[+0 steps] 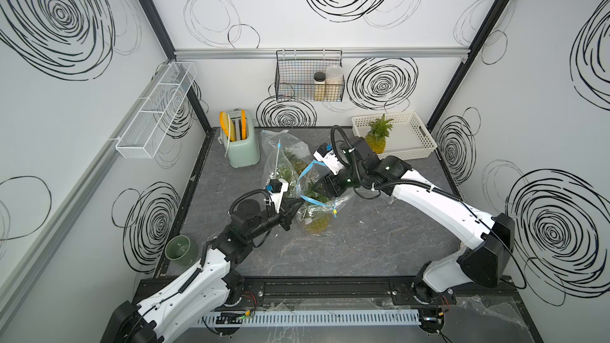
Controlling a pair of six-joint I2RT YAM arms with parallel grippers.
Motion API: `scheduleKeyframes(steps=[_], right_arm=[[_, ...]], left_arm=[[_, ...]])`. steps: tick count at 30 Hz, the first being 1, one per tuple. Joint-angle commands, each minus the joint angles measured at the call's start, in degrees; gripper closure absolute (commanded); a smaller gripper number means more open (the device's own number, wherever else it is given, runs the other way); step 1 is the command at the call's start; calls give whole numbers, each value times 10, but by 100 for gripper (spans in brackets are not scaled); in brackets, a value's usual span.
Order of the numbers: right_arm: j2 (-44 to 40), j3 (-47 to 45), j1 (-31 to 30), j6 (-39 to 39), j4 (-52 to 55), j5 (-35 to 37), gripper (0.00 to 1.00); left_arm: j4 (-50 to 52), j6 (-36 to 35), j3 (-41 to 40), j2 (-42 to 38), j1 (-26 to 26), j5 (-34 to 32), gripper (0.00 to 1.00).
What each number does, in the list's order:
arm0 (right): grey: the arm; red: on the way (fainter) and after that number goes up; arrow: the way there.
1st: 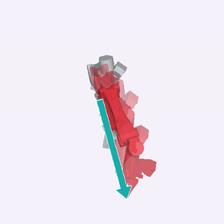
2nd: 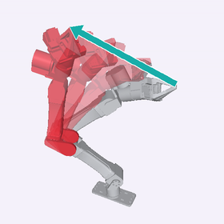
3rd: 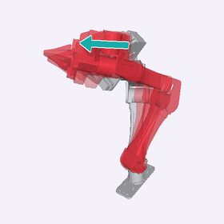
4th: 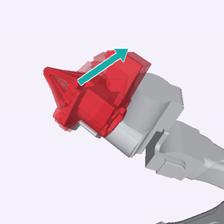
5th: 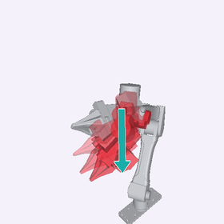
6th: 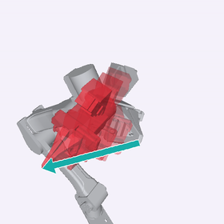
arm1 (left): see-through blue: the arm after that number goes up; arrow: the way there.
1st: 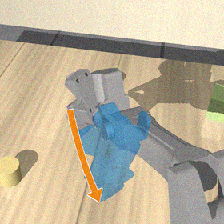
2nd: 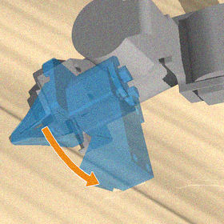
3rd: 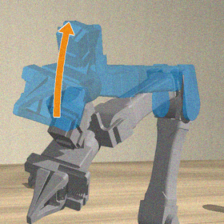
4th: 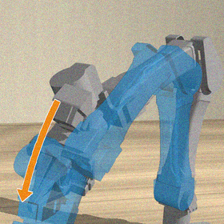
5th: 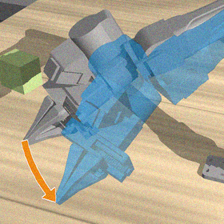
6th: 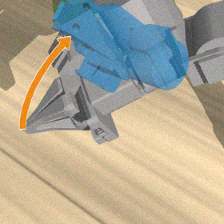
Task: Open the zip-top bag and take out the pineapple
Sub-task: Pick up the pineapple from the zipper food storage bag.
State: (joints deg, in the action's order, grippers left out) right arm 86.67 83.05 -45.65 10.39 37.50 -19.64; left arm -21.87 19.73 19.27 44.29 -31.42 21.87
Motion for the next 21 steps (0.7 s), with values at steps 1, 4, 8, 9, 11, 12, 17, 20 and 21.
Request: scheduleKeyframes(steps=[1, 4, 8, 9, 11, 12, 17, 20, 21], right_arm=[[0, 3, -7, 11, 17, 26, 39], [13, 6, -17, 19, 31, 27, 37], [17, -6, -36, 36, 32, 34, 36], [18, -9, -39, 42, 33, 40, 36], [21, -20, -44, 50, 29, 45, 36], [24, -25, -45, 54, 24, 46, 35], [66, -29, -48, 63, 37, 49, 36], [102, -21, -48, 68, 56, 58, 37], [111, -24, -48, 69, 52, 59, 39]], left_arm=[[-35, 13, -14, -4, -6, 0, 100], [-41, 14, -17, -3, -8, -6, 100], [-54, 17, -26, -3, -13, -15, 100], [-59, 20, -30, -3, -14, -16, 100], [-71, 24, -36, -4, -18, -19, 100], [-76, 26, -39, -5, -21, -21, 100], [-83, 28, -41, -6, -32, -31, 100], [-88, 28, -40, -7, -36, -36, 100], [-90, 27, -40, -5, -37, -35, 100]])
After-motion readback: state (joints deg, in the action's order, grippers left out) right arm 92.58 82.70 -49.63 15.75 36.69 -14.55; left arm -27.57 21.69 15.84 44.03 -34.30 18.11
